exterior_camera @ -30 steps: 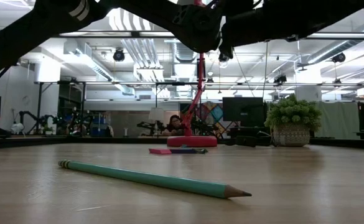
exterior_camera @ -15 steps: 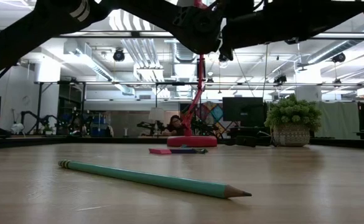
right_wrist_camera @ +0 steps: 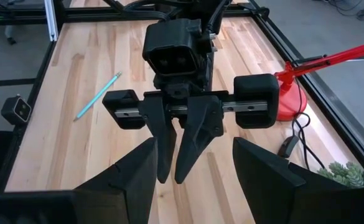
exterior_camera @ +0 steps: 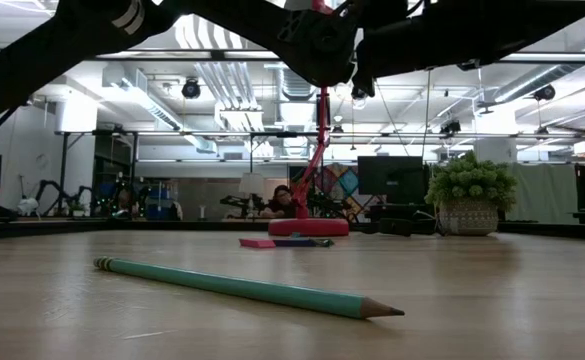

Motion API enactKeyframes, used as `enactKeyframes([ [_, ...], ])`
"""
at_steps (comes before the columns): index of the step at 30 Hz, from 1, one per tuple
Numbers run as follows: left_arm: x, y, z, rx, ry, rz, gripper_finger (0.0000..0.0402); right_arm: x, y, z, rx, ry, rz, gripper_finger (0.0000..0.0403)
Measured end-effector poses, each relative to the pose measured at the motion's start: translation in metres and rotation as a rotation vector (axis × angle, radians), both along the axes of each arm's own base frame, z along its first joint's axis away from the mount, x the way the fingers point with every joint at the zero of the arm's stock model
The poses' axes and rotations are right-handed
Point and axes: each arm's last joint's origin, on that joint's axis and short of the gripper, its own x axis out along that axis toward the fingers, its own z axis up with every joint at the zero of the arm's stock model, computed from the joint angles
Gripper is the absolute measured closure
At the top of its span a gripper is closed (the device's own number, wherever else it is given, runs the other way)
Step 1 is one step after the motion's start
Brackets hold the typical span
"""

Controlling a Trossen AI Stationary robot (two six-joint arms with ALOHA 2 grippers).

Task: Pick and place office supplies into organizer
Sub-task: Put the blue pencil into the black desk organizer

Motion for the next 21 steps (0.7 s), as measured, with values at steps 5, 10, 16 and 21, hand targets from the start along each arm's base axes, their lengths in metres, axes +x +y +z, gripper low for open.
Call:
enactKeyframes([
  [5,0.000,0.000,0.001,-0.002,-0.002,0.000,0.0354,0.000,0.000,0.000,0.000,0.000,0.000,0.0204],
  [10,0.000,0.000,0.001,-0.005,0.000,0.000,0.0354,0.000,0.000,0.000,0.008,-0.002,-0.005,0.0204],
  [16,-0.001,0.000,0.005,-0.107,0.039,-0.020,0.0353,0.001,0.000,0.001,-0.004,-0.048,-0.020,0.0204],
  [21,-0.011,0.000,0.023,-0.129,0.199,-0.030,0.0354,0.004,0.004,0.002,-0.043,-0.112,-0.045,0.0204],
])
